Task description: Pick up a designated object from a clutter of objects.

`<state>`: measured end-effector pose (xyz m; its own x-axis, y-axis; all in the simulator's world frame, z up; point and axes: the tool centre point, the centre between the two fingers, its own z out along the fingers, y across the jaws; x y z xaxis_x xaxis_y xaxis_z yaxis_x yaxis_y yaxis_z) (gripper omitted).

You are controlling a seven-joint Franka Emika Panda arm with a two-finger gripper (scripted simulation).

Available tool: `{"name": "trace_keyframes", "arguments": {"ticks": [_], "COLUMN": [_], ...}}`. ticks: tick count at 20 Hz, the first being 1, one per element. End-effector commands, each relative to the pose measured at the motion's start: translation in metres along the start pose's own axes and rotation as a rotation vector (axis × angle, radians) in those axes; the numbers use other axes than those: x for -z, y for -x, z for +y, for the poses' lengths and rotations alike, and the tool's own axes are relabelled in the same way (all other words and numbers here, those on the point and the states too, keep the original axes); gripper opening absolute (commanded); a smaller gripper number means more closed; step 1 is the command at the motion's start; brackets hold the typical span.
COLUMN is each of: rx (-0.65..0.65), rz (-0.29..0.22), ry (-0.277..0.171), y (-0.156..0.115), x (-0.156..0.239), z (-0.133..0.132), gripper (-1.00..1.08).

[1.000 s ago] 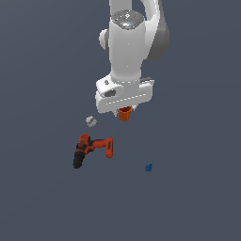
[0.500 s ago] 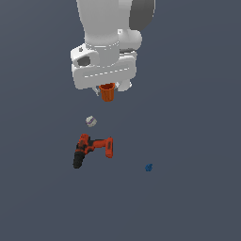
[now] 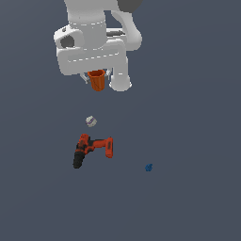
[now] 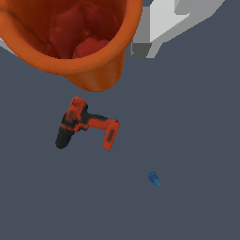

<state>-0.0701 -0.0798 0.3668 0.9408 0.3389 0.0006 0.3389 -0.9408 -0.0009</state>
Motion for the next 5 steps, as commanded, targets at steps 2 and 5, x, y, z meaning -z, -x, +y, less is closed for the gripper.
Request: {"name": "trace_keyframes", "arguments": {"ticks": [2, 5], "rx": [0.001, 0.001], "rz": [0.0, 0.0], "ry": [0.0, 0.0], "y": [0.001, -0.0005], "x": [0.0027, 0.0012], "z": [0.002, 0.0014], "gripper": [-1.0, -1.0]}}
